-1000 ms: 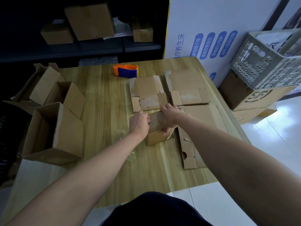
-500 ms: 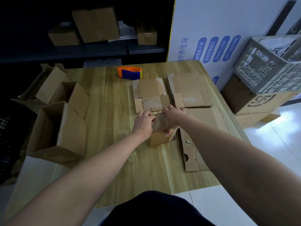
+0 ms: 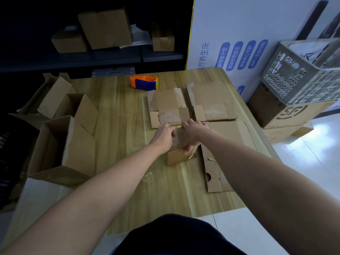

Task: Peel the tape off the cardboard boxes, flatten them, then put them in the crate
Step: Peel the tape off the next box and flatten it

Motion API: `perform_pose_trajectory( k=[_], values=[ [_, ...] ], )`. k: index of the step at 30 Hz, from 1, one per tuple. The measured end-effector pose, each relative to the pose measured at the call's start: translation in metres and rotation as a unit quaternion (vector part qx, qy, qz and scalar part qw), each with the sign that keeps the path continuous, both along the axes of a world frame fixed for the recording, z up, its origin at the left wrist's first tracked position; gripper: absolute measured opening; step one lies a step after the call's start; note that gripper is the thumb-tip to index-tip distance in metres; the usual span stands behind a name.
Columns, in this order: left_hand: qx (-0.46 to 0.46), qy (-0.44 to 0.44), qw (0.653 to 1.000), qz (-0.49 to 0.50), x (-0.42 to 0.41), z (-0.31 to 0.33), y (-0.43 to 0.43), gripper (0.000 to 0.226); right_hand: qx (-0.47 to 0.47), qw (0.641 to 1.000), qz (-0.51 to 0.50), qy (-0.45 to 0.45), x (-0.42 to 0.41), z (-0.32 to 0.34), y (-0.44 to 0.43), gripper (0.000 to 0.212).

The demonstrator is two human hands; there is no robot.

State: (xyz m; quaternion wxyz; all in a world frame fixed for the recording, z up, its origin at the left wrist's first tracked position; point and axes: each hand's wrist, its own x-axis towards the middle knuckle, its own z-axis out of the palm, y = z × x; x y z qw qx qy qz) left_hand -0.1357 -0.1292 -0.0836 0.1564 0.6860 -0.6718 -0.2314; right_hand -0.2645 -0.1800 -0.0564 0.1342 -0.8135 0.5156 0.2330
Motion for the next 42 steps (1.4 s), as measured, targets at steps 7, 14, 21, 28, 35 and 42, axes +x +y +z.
perform_pose_trajectory(
  k=[7,14,21,28,35,42],
  values=[
    [0.013,0.061,0.998,-0.012,0.006,-0.003,0.003,0.039,-0.005,1.0,0.005,-0.001,0.001,0.001,0.0,0.115],
    [-0.031,0.061,0.998,-0.001,0.009,-0.008,0.003,0.021,-0.003,1.0,0.01,0.001,0.002,0.001,-0.001,0.115],
    [0.01,0.03,0.999,-0.02,0.016,0.0,-0.003,0.008,0.0,1.0,0.005,-0.012,0.0,-0.003,-0.004,0.116],
    [0.017,-0.015,0.999,0.049,0.031,-0.005,0.008,0.007,0.003,1.0,0.011,-0.014,0.001,-0.005,-0.009,0.118],
    [0.026,-0.02,0.998,0.045,0.029,0.001,0.008,0.013,0.004,1.0,0.008,-0.013,0.001,-0.005,-0.007,0.116],
    [0.045,-0.049,0.998,0.005,0.027,0.005,0.011,0.018,0.002,1.0,0.0,-0.004,0.0,0.0,-0.002,0.115]
  ],
)
